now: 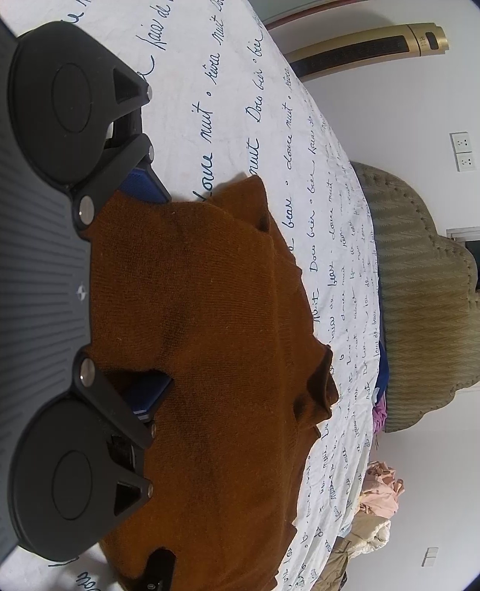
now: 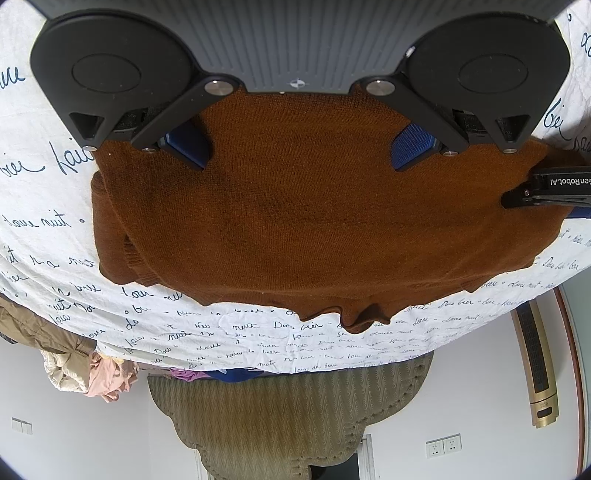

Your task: Fold small clothes

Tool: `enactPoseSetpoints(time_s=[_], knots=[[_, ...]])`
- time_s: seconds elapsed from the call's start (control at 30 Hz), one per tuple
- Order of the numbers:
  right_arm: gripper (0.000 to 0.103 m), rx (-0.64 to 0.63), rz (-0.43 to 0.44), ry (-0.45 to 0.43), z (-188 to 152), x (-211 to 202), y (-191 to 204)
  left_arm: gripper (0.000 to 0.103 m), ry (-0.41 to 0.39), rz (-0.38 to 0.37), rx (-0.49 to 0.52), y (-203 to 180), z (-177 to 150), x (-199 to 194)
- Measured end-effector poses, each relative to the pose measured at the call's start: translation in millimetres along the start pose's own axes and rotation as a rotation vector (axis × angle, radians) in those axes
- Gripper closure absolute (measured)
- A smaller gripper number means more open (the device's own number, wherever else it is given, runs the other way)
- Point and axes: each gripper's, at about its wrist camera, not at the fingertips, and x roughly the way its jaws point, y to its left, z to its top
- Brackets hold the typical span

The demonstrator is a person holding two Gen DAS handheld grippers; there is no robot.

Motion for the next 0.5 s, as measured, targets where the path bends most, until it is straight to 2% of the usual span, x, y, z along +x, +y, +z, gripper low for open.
enactPoseSetpoints(time_s=[0.3, 0.4, 0.5], knots=[[0.0, 0.013, 0.007, 0.001, 2, 2, -2, 0.005, -0.012, 0.0, -0.005, 2, 0, -2], [0.0, 0.014, 0.008, 0.0, 2, 1, -2, 0.006, -0.071, 0.002, -0.001, 10, 0, -22], [0.0, 0.031, 0.026, -0.024, 2, -5, -6, 0.006, -0.198, 0.02, 0.044, 30, 8, -57]])
